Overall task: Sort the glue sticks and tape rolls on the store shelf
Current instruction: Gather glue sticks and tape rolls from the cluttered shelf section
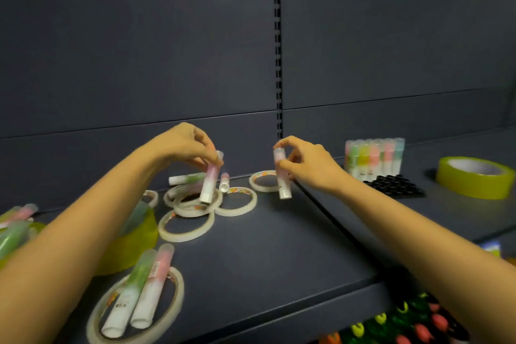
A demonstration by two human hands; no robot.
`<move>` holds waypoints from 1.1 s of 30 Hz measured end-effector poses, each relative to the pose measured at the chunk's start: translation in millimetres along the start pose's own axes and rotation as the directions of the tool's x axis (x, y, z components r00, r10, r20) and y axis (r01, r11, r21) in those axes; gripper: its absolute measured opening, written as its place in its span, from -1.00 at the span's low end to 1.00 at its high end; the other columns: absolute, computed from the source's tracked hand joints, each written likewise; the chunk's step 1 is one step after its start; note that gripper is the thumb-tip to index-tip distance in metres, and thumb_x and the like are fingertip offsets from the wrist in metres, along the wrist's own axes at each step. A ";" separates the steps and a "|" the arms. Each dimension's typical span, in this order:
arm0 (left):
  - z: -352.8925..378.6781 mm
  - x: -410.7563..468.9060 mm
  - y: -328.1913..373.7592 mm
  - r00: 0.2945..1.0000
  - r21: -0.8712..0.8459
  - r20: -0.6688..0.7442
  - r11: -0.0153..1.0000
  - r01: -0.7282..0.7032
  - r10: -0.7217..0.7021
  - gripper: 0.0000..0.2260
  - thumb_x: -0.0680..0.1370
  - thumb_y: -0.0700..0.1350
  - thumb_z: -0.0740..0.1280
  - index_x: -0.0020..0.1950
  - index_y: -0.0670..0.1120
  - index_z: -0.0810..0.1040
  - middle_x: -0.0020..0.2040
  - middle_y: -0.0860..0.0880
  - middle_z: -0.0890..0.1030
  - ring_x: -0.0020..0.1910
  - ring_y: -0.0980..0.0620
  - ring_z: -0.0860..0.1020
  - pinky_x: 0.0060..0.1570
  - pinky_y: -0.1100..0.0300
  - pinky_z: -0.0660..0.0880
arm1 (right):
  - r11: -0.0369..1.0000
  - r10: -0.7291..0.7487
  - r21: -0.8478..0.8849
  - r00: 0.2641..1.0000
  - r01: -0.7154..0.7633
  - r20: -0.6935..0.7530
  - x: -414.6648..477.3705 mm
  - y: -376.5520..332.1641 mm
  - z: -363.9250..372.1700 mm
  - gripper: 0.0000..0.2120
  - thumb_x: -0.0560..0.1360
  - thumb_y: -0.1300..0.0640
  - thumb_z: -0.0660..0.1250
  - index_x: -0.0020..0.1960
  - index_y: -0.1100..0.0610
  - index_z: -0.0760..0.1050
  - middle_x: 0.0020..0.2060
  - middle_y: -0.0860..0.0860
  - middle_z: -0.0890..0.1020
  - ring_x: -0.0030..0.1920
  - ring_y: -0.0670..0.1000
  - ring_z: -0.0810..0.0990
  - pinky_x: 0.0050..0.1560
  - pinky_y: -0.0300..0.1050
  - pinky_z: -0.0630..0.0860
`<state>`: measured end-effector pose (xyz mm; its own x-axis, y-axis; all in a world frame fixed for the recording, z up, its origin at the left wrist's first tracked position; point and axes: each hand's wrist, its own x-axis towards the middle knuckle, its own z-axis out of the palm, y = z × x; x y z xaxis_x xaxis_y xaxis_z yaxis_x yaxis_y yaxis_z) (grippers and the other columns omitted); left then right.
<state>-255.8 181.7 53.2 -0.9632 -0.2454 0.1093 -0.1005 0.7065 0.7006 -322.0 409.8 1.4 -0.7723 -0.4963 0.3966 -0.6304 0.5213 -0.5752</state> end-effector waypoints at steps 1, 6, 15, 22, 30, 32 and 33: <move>7.3 0.8 10.3 0.999 -0.016 0.004 0.999 -0.040 0.040 -0.87 0.33 -0.28 0.50 -0.17 -0.23 0.61 -0.32 -0.06 0.67 -0.38 0.14 0.64 -0.37 0.37 0.56 | 1.000 0.011 -0.009 1.000 -0.011 -0.019 -4.3 7.2 -8.7 -0.75 0.50 0.05 0.27 0.17 -0.04 0.45 -0.13 0.00 0.63 -0.04 0.10 0.61 0.05 0.02 0.54; 53.9 0.3 65.3 0.982 -0.069 0.029 0.981 -0.182 0.185 -0.90 0.36 -0.26 0.48 -0.16 -0.20 0.63 -0.30 -0.04 0.68 -0.33 0.10 0.66 -0.27 0.36 0.59 | 0.998 0.025 -0.046 0.993 -0.030 -0.118 -20.6 48.5 -54.5 -0.79 0.49 0.10 0.32 0.12 0.05 0.45 -0.21 0.04 0.66 -0.14 0.05 0.63 -0.10 -0.11 0.51; 152.2 7.2 144.5 0.947 -0.112 -0.003 0.941 -0.321 0.322 -0.83 0.35 -0.21 0.51 -0.12 -0.22 0.61 -0.25 -0.12 0.70 -0.31 0.13 0.64 -0.17 0.37 0.54 | 0.991 0.040 -0.116 0.974 -0.067 -0.221 -28.2 137.0 -135.5 -0.82 0.48 0.07 0.34 0.00 -0.03 0.36 -0.34 -0.06 0.64 -0.13 0.02 0.62 -0.16 -0.16 0.40; 228.5 24.1 176.5 0.917 0.032 -0.192 0.936 -0.350 0.350 -0.80 0.33 -0.15 0.54 -0.13 -0.15 0.61 -0.21 -0.04 0.63 -0.33 0.16 0.51 -0.11 0.28 0.50 | 0.991 -0.004 -0.134 0.974 -0.027 -0.225 -25.7 186.8 -159.9 -0.73 0.48 0.05 0.37 0.11 0.08 0.41 -0.23 -0.03 0.60 -0.07 0.11 0.59 0.01 -0.07 0.42; 274.8 42.1 191.4 0.883 0.148 -0.329 0.942 -0.302 0.335 -0.83 0.36 -0.16 0.49 -0.12 -0.09 0.55 -0.20 0.03 0.59 -0.25 0.06 0.56 -0.05 0.20 0.49 | 0.994 -0.069 -0.101 0.979 0.050 -0.193 -16.6 211.5 -161.5 -0.73 0.47 0.09 0.38 0.11 0.08 0.41 -0.17 0.02 0.61 -0.13 0.11 0.56 -0.08 -0.13 0.41; 278.6 48.1 192.1 0.880 0.157 -0.336 0.941 -0.300 0.336 -0.81 0.35 -0.14 0.51 -0.13 -0.10 0.55 -0.21 0.02 0.59 -0.31 0.12 0.53 -0.11 0.26 0.46 | 0.994 -0.076 -0.096 0.979 0.059 -0.189 -14.9 214.7 -159.5 -0.74 0.47 0.09 0.38 0.12 0.08 0.41 -0.16 0.05 0.63 -0.13 0.12 0.57 -0.05 -0.09 0.46; 279.8 51.1 192.7 0.877 0.164 -0.341 0.940 -0.299 0.338 -0.80 0.35 -0.13 0.51 -0.13 -0.11 0.56 -0.20 0.02 0.59 -0.33 0.15 0.51 -0.13 0.28 0.44 | 0.994 -0.078 -0.094 0.979 0.061 -0.186 -13.9 216.0 -158.4 -0.74 0.47 0.09 0.38 0.12 0.08 0.41 -0.16 0.06 0.63 -0.13 0.13 0.58 -0.04 -0.08 0.46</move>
<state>-394.1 491.1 -3.5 -0.7939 -0.2028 0.5732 0.1526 0.8461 0.5106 -459.9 639.4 -15.1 -0.7217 -0.3977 0.5666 -0.6813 0.5530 -0.4796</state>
